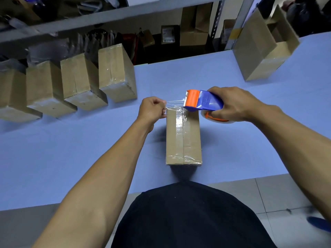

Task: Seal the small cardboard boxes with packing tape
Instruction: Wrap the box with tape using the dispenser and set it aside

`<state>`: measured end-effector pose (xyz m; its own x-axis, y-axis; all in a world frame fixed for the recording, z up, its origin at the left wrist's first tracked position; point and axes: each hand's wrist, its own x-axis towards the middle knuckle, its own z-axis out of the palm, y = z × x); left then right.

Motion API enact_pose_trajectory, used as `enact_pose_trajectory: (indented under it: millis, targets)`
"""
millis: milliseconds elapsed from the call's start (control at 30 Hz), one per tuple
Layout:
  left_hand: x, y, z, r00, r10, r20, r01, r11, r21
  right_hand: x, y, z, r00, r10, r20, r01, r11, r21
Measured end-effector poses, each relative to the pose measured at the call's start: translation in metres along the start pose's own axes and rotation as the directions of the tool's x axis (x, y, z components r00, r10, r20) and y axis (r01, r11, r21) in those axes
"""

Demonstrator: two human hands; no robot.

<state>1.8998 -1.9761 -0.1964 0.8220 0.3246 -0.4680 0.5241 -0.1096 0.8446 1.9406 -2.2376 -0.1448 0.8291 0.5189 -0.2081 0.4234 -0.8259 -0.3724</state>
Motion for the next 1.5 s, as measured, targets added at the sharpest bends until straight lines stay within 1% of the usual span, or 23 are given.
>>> enact_pose_trajectory:
  millis: [133, 233, 333, 433, 533, 667, 800, 933, 1000, 1067, 1100, 1133, 1167, 1200, 1233, 1267, 1300, 1333, 1367, 1400, 1433, 1500]
  targets:
    - [0.006, -0.005, 0.003, 0.998, 0.034, -0.05, -0.031, 0.997, 0.069, 0.009, 0.001, 0.001, 1.0, -0.027, -0.001, 0.027, 0.999, -0.033]
    - [0.008, -0.005, 0.004, 0.993, 0.077, -0.085, -0.069, 0.993, 0.092, 0.012, 0.001, -0.002, 0.999, -0.036, 0.001, 0.036, 0.999, -0.016]
    - [0.009, -0.01, 0.011, 0.994, 0.077, -0.079, -0.067, 0.991, 0.117, 0.01, 0.004, 0.003, 1.0, -0.024, 0.014, 0.024, 1.0, -0.007]
    - [0.008, -0.02, 0.014, 0.993, 0.081, -0.084, -0.065, 0.981, 0.181, 0.008, 0.004, 0.009, 1.0, -0.009, 0.014, 0.009, 1.0, -0.003]
    - [0.008, -0.024, 0.019, 0.987, 0.106, -0.124, -0.082, 0.979, 0.185, 0.01, 0.004, 0.012, 1.0, 0.008, 0.006, -0.008, 1.0, 0.015]
    - [0.012, -0.02, 0.029, 0.986, 0.11, -0.124, -0.087, 0.98, 0.179, 0.01, 0.007, 0.013, 0.999, 0.03, -0.012, -0.03, 0.999, 0.027]
    - [0.013, -0.026, 0.036, 0.987, 0.057, -0.148, -0.028, 0.982, 0.189, 0.01, 0.008, 0.016, 1.0, 0.029, -0.012, -0.029, 0.999, 0.046]
    - [0.011, -0.036, 0.036, 0.987, -0.123, -0.102, 0.129, 0.99, 0.054, 0.005, 0.012, 0.02, 0.999, 0.031, -0.01, -0.03, 0.999, 0.038]
    - [0.014, -0.039, 0.033, 0.983, -0.167, -0.081, 0.173, 0.982, 0.078, 0.004, 0.012, 0.022, 0.999, 0.03, -0.02, -0.029, 0.999, 0.046]
    - [0.013, -0.033, 0.029, 0.977, -0.192, -0.098, 0.201, 0.975, 0.096, 0.004, 0.01, 0.024, 0.999, 0.031, -0.028, -0.029, 0.998, 0.06]
    - [0.011, -0.028, 0.027, 0.973, -0.175, -0.148, 0.193, 0.974, 0.118, 0.004, 0.01, 0.024, 0.999, 0.03, -0.034, -0.028, 0.998, 0.062]
    - [0.008, -0.022, 0.026, 0.967, -0.117, -0.228, 0.155, 0.976, 0.155, 0.004, 0.011, 0.024, 0.999, 0.029, -0.04, -0.027, 0.998, 0.064]
    - [0.002, -0.017, 0.024, 0.949, 0.0, -0.315, 0.068, 0.976, 0.207, 0.003, 0.011, 0.025, 0.999, 0.029, -0.044, -0.026, 0.998, 0.064]
    - [-0.006, -0.014, 0.024, 0.92, 0.162, -0.356, -0.064, 0.96, 0.273, 0.002, 0.012, 0.026, 0.998, 0.029, -0.048, -0.026, 0.998, 0.064]
    - [-0.016, -0.012, 0.024, 0.88, 0.355, -0.314, -0.233, 0.901, 0.365, 0.002, 0.013, 0.027, 0.998, 0.028, -0.05, -0.025, 0.998, 0.063]
    - [-0.025, -0.014, 0.027, 0.83, 0.527, -0.185, -0.401, 0.793, 0.46, 0.001, 0.013, 0.028, 0.998, 0.03, -0.052, -0.026, 0.998, 0.063]
    - [-0.032, -0.019, 0.031, 0.785, 0.62, 0.001, -0.527, 0.666, 0.528, 0.001, 0.014, 0.028, 0.998, 0.03, -0.056, -0.026, 0.998, 0.065]
    - [-0.038, -0.026, 0.037, 0.763, 0.619, 0.186, -0.598, 0.565, 0.569, 0.001, 0.014, 0.028, 0.998, 0.03, -0.058, -0.026, 0.997, 0.068]
    - [-0.043, -0.032, 0.043, 0.773, 0.549, 0.319, -0.612, 0.511, 0.603, 0.001, 0.013, 0.027, 0.998, 0.03, -0.059, -0.026, 0.997, 0.067]
    - [-0.045, -0.037, 0.048, 0.794, 0.471, 0.384, -0.596, 0.48, 0.644, 0.0, 0.013, 0.027, 0.998, 0.03, -0.06, -0.027, 0.998, 0.064]
    - [-0.046, -0.04, 0.051, 0.814, 0.417, 0.405, -0.572, 0.451, 0.685, 0.0, 0.013, 0.027, 0.998, 0.031, -0.061, -0.027, 0.998, 0.063]
    - [-0.046, -0.042, 0.05, 0.834, 0.369, 0.41, -0.54, 0.393, 0.744, 0.0, 0.012, 0.027, 0.997, 0.038, -0.065, -0.034, 0.997, 0.065]
